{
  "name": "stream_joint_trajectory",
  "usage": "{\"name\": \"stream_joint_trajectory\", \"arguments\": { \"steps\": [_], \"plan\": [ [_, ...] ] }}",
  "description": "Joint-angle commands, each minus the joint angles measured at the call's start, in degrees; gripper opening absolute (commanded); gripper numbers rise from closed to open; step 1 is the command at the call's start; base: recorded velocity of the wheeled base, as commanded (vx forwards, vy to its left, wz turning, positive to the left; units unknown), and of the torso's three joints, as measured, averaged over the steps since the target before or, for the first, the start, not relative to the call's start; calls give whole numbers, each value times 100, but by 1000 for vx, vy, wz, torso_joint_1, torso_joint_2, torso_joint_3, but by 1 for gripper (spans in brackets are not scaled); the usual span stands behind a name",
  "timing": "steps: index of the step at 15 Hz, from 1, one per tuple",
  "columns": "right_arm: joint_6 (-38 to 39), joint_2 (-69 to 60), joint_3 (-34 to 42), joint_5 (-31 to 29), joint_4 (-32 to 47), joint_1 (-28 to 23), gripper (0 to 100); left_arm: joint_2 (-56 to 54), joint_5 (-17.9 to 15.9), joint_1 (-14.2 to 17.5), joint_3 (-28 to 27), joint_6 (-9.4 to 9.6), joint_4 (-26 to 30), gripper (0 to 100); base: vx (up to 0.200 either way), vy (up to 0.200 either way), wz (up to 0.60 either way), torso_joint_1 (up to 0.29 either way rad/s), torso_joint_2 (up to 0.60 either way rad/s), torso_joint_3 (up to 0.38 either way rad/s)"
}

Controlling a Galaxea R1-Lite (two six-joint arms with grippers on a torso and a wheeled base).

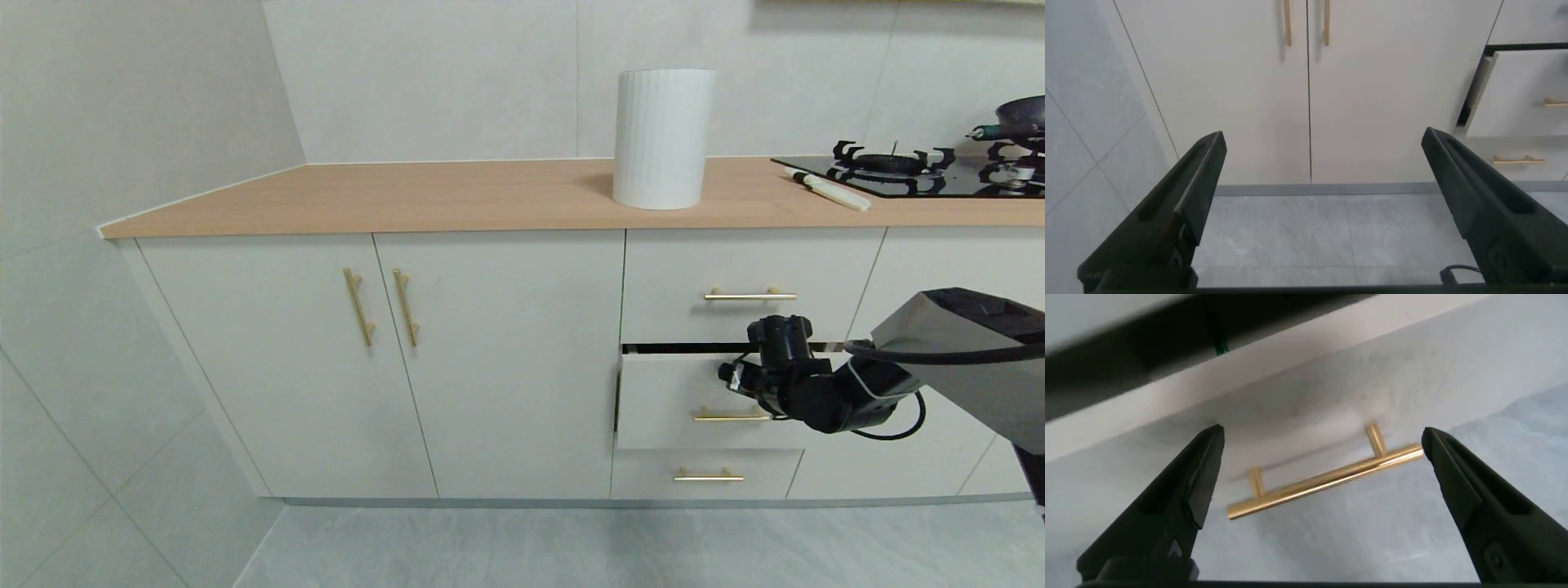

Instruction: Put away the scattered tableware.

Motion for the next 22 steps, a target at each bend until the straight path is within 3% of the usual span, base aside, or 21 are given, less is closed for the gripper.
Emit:
{"name": "stream_joint_trajectory", "arguments": {
  "steps": [1,13,22],
  "plan": [
    [21,103,-120,-2,3,-24,100,2,1,1,0,0,2,100,0,0,0,0,0,0],
    [425,719,-1034,-362,-14,-183,100,2,1,1,0,0,2,100,0,0,0,0,0,0],
    [531,833,-1253,-432,-14,-253,100,2,1,1,0,0,2,100,0,0,0,0,0,0]
  ]
}}
